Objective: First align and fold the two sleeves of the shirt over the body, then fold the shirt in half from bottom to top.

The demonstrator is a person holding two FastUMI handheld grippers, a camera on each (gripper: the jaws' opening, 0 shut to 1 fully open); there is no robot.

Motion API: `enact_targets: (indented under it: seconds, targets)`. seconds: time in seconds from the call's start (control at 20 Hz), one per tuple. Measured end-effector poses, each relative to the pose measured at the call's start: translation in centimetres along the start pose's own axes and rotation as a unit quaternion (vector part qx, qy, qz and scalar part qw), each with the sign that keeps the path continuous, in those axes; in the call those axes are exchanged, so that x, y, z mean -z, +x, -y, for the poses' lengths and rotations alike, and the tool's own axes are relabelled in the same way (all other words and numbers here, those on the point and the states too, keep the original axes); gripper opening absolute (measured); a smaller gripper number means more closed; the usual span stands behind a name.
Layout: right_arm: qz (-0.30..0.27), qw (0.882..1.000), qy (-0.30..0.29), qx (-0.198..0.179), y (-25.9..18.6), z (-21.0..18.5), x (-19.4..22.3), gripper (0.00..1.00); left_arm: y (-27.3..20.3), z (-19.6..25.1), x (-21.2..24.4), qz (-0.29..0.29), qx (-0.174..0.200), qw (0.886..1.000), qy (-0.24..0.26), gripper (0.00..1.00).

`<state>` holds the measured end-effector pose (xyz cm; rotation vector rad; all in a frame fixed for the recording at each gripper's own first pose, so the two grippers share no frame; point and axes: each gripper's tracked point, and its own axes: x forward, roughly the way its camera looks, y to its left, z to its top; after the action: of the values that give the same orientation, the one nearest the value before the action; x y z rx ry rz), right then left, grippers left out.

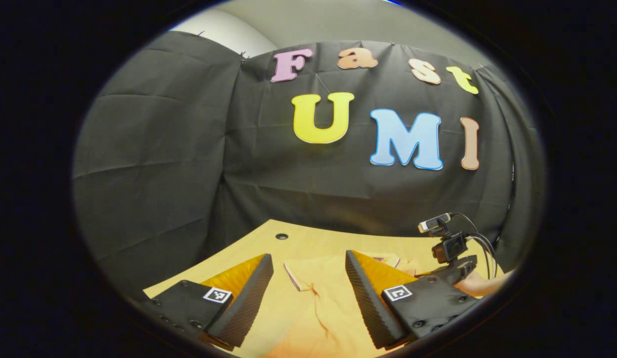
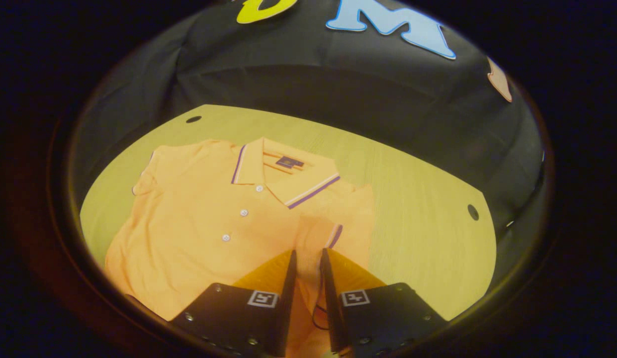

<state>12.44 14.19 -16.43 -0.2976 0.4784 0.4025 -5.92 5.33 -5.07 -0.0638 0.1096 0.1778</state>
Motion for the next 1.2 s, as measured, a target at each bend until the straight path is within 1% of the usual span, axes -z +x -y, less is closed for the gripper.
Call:
enact_targets:
  seconds: [0.15, 0.2, 0.25, 0.3, 0.5, 0.75, 0.95, 1.05, 1.2]
  targets:
    - [0.011, 1.000, 0.015, -0.003, -1.4, -0.4, -0.4, 0.48, 1.4, 0.2, 0.3, -0.001, 0.012, 1.000, -0.002, 0.94]
    - [0.015, 1.000, 0.021, -0.002, -2.1, -0.5, -0.6, 0.57, 2.0, 0.3, 0.5, -0.003, 0.017, 1.000, -0.003, 0.94]
    - [0.020, 0.999, 0.026, -0.001, -2.6, -0.5, -0.7, 0.61, 2.6, 0.4, 0.7, -0.004, 0.024, 1.000, -0.004, 0.94]
    - [0.025, 0.999, 0.031, 0.002, -3.2, -0.6, -0.7, 0.70, 3.3, 0.5, 1.0, -0.006, 0.031, 0.999, -0.006, 0.94]
    - [0.044, 0.998, 0.048, 0.019, -6.6, -0.9, -1.2, 0.87, 6.3, 1.0, 2.2, -0.014, 0.060, 0.998, -0.002, 0.94]
    - [0.088, 0.992, 0.074, 0.047, -11.5, -1.9, -2.9, 0.87, 11.2, 0.5, 4.1, -0.029, 0.090, 0.996, 0.000, 0.95]
    - [0.136, 0.983, 0.095, 0.081, -16.3, -3.0, -4.6, 0.87, 15.7, -0.5, 6.3, -0.046, 0.107, 0.993, -0.006, 0.95]
    - [0.145, 0.979, 0.108, 0.097, -18.6, -3.8, -4.6, 0.87, 18.1, -1.3, 7.7, -0.058, 0.108, 0.992, -0.005, 0.94]
    - [0.157, 0.975, 0.110, 0.111, -21.4, -5.0, -4.9, 0.86, 21.5, -2.9, 9.5, -0.066, 0.092, 0.993, 0.011, 0.95]
